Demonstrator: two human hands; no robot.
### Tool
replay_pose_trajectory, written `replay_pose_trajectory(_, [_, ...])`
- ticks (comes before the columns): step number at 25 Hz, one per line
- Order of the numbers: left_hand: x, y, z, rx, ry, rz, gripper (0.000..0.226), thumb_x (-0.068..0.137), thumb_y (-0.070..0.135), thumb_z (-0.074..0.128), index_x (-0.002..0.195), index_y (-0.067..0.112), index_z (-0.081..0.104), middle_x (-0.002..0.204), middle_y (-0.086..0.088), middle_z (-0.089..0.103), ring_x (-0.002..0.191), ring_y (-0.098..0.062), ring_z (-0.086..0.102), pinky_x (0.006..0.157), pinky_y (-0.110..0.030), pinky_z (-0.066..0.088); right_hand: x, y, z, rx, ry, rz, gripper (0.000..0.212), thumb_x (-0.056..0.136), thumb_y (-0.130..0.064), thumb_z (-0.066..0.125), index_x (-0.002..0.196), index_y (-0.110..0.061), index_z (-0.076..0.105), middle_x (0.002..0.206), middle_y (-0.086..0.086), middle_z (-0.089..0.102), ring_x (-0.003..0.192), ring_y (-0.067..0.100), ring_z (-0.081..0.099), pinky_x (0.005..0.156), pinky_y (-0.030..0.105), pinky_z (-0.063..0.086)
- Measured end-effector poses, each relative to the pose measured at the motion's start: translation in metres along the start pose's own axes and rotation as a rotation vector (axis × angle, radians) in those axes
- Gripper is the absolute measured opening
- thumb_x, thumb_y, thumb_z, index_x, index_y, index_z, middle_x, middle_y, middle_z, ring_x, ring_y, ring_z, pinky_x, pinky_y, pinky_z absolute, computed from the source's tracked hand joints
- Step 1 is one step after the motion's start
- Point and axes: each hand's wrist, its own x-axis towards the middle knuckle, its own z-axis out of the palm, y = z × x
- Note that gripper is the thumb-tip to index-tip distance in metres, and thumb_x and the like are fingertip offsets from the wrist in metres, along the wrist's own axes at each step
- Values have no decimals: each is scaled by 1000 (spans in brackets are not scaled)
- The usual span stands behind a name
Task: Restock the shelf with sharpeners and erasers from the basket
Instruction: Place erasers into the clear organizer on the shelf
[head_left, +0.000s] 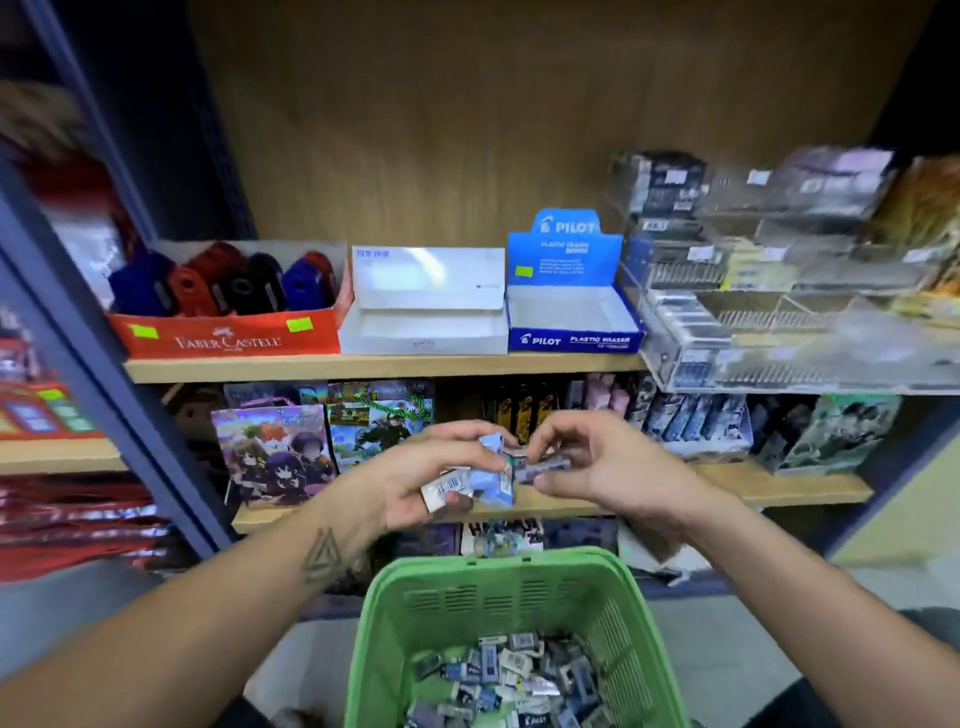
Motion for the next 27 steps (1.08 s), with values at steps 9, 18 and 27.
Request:
replay_pose_trajectory(9, [5,174,107,57,51,283,16,85,1,65,97,13,67,81,-10,62,47,-10,52,30,-12,30,9,-98,-141,-185,588,-280,19,70,-8,87,75,-17,71,72,-3,71,65,8,64,68,23,51])
replay_pose_trajectory(18, [121,252,182,105,147,303,17,80,2,73,93,11,67,78,-13,66,53,-18,56,34,-14,36,50,-85,-291,-492,876,41,12,72,-13,82,72,-20,71,71,-5,63,68,16,57,60,23,39])
replay_pose_trajectory(27, [199,287,199,192,228,291,10,83,7,73,84,12,65,82,-8,65,52,-11,53,36,-12,37,167,-58,-352,-920,442,316,20,82,-32,76,92,-15,76,91,0,72,80,14,68,59,20,50])
